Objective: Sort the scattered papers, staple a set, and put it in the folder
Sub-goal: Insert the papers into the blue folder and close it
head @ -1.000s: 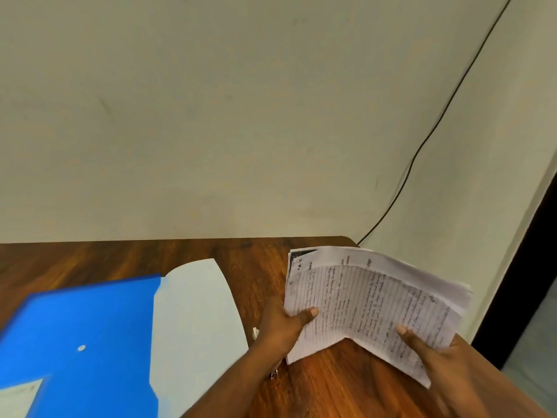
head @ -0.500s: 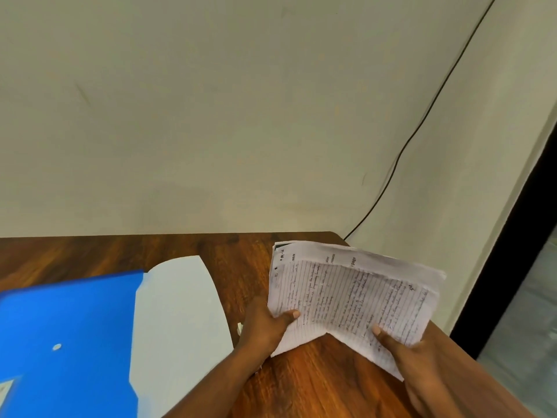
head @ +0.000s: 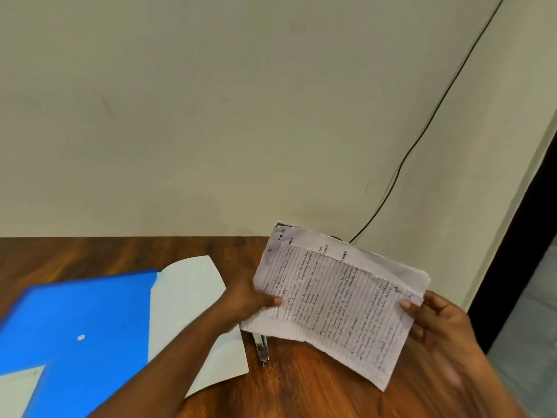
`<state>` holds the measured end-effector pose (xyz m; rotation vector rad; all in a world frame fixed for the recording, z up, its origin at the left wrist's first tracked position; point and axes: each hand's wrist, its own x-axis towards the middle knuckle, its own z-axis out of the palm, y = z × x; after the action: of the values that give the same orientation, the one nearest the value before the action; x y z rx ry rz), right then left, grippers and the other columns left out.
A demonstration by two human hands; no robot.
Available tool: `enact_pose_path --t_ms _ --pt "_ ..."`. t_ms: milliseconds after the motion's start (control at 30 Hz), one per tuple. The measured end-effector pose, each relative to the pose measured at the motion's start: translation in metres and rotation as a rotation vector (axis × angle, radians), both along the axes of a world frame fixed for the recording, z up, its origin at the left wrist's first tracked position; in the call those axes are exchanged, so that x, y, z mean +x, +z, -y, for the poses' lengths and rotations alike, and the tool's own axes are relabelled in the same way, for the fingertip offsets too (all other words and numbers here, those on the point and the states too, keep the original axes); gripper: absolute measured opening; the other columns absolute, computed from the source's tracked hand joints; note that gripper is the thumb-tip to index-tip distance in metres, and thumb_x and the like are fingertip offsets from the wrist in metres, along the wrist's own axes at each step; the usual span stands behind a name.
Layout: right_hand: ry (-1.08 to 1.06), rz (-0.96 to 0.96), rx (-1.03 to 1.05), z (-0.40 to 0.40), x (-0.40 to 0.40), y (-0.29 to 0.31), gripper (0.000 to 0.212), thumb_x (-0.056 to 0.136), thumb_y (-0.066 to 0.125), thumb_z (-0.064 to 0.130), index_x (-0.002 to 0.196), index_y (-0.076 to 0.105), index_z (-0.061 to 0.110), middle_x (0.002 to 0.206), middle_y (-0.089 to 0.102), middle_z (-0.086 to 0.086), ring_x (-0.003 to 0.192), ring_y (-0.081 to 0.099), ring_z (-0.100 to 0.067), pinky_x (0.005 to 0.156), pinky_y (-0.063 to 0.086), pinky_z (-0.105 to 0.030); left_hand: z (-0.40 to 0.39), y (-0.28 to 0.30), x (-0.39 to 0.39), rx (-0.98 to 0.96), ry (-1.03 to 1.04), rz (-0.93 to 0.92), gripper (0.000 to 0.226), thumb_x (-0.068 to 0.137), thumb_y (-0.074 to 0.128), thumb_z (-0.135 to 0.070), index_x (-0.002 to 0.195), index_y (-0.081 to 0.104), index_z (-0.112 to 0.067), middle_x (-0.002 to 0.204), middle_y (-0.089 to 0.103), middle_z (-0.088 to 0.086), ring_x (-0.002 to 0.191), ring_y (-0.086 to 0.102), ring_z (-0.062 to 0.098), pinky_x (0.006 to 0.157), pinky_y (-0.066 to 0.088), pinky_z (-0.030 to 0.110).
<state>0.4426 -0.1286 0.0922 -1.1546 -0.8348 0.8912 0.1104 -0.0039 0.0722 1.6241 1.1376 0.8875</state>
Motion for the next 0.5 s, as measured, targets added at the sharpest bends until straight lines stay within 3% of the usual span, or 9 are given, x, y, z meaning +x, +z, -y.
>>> enact_pose_path --t_ms 67,133,267,400,500 --pt "0.024 0.118 0.027 0.003 0.0 0.024 0.042 0.075 0.079 0.004 0.116 0.074 0.006 0.113 0.076 -0.024 0.105 0.072 -0.045 0.093 0.057 -0.058 -0.002 0.012 -0.011 0.003 -0.034 -0.039 0.055 0.079 0.089 -0.023 0.121 0.054 -0.027 0.113 0.068 0.0 0.102 0.07 0.017 0.086 0.064 0.036" --pt "0.04 0.383 0.04 0.007 -0.001 0.052 0.04 0.073 0.084 0.007 0.112 0.079 0.016 0.105 0.079 -0.017 0.096 0.076 -0.04 0.08 0.064 -0.047 -0.002 0.026 -0.02 0.019 -0.106 -0.058 0.061 0.077 0.09 -0.02 0.125 0.053 -0.029 0.116 0.068 0.002 0.105 0.07 0.019 0.087 0.064 0.038" --pt "0.153 0.812 -0.012 0.008 -0.011 0.099 0.035 0.076 0.089 0.017 0.11 0.079 0.022 0.088 0.082 -0.003 0.083 0.079 -0.019 0.078 0.06 -0.036 -0.002 0.05 -0.035 0.028 -0.208 -0.101 0.068 0.075 0.091 -0.014 0.128 0.051 -0.031 0.12 0.067 0.004 0.11 0.07 0.02 0.088 0.064 0.036" --pt "0.332 1.071 -0.144 -0.001 -0.044 0.123 0.024 0.08 0.089 0.03 0.1 0.081 0.02 0.092 0.082 0.005 0.082 0.079 -0.016 0.079 0.065 -0.038 0.004 0.063 -0.043 0.052 -0.214 -0.157 0.068 0.072 0.092 -0.011 0.124 0.052 -0.029 0.123 0.066 0.005 0.115 0.066 0.021 0.097 0.061 0.041" --pt "0.449 1.133 -0.154 -0.01 -0.069 0.128 0.026 0.081 0.088 0.031 0.101 0.08 0.016 0.097 0.082 0.004 0.087 0.079 -0.016 0.081 0.065 -0.038 0.006 0.068 -0.045 0.066 -0.215 -0.196 0.065 0.071 0.093 -0.012 0.12 0.053 -0.029 0.121 0.068 0.004 0.114 0.068 0.022 0.096 0.061 0.043"
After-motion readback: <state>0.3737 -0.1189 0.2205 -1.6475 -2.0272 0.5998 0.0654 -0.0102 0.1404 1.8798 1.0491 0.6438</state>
